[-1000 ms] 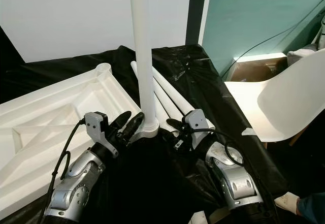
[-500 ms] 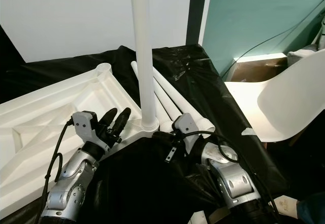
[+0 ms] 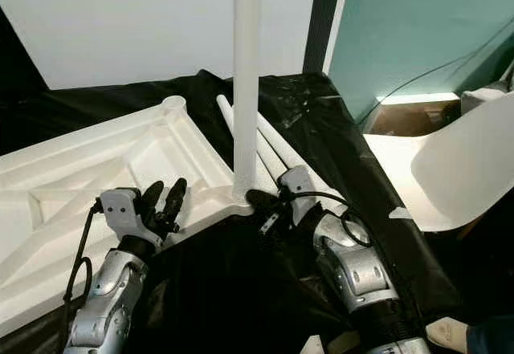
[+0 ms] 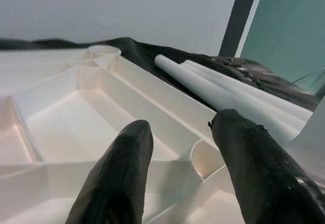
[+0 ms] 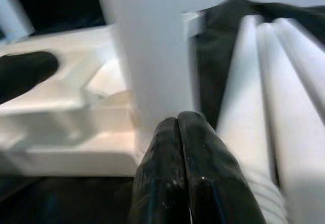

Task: Building children table

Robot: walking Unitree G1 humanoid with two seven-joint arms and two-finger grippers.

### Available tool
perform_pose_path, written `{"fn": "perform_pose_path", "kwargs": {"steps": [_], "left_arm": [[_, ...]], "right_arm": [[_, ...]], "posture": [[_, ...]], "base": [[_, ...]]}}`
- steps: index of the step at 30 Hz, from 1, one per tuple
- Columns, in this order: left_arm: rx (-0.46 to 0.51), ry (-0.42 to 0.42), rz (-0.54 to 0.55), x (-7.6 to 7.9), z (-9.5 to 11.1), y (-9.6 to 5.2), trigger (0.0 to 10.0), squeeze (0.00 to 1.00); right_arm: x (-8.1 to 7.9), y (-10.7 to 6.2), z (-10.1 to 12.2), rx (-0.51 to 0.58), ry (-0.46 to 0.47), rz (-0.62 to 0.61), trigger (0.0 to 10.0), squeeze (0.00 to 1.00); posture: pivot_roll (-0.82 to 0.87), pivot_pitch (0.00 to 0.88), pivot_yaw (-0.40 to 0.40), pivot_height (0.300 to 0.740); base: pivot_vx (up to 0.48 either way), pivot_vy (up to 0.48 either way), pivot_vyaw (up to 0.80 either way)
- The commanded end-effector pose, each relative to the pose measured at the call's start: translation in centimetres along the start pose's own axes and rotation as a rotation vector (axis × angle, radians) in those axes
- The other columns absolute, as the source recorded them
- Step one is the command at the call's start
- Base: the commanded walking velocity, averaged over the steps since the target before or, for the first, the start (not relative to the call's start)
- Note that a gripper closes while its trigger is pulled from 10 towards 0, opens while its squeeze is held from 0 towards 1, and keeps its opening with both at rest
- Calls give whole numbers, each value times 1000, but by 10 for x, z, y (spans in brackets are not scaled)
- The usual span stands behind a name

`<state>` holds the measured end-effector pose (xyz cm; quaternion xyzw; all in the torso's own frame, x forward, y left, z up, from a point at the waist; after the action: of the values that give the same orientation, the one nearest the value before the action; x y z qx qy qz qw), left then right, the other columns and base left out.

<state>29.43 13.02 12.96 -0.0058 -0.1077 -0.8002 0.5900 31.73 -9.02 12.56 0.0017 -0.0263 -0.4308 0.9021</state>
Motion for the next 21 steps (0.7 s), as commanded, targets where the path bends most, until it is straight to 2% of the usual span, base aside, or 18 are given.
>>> {"fn": "perform_pose_path", "kwargs": {"steps": [1,2,3,5,8,12,14,16,19,21], "left_arm": [[9,82,100,-16,3,-3,10000,0],[9,82,100,-16,3,-3,10000,0],[9,93,117,-21,4,-5,10000,0],[9,93,117,-21,4,-5,10000,0],[4,102,110,-24,5,-8,10000,0],[18,86,128,-22,6,-6,10000,0],[23,75,124,-16,5,-2,10000,0],[14,89,110,-11,1,2,10000,0],[19,80,104,-9,0,4,10000,0],[-19,113,84,-10,-5,4,10000,0]], "right_arm": [[1,-2,-12,24,71,-118,10000,0],[1,-2,-12,24,71,-118,10000,0],[-5,1,-15,22,76,-108,10000,0],[-5,1,-15,22,76,-108,10000,0],[-20,7,-17,19,73,-14,10000,0],[-22,9,-18,17,71,38,10000,0],[-19,12,-19,18,54,42,10000,0],[-14,16,-18,29,46,13,10000,0],[-17,18,-14,56,39,25,10000,0],[-19,20,-15,50,29,32,10000,0]], "posture": [[163,0,36,740],[163,0,36,740],[159,0,45,740],[159,0,45,740],[165,0,26,740],[171,0,27,740],[173,0,24,740],[174,0,26,740],[152,0,39,740],[155,0,39,740]], "base": [[0,0,0],[0,0,0],[0,0,0],[0,0,0],[0,0,0],[0,0,0],[0,0,0],[0,0,0],[0,0,0],[0,0,0]]}}
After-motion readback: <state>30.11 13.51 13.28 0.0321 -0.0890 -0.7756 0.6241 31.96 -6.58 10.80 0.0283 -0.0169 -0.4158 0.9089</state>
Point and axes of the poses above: a point about 5 cm out from each wrist's last joint towards the gripper, its own y axis pointing out of the wrist towards the gripper, its own z axis along the axis of the wrist's last joint, x = y × z, the point moved 4 cm from there along y, pointing out of the wrist towards the gripper
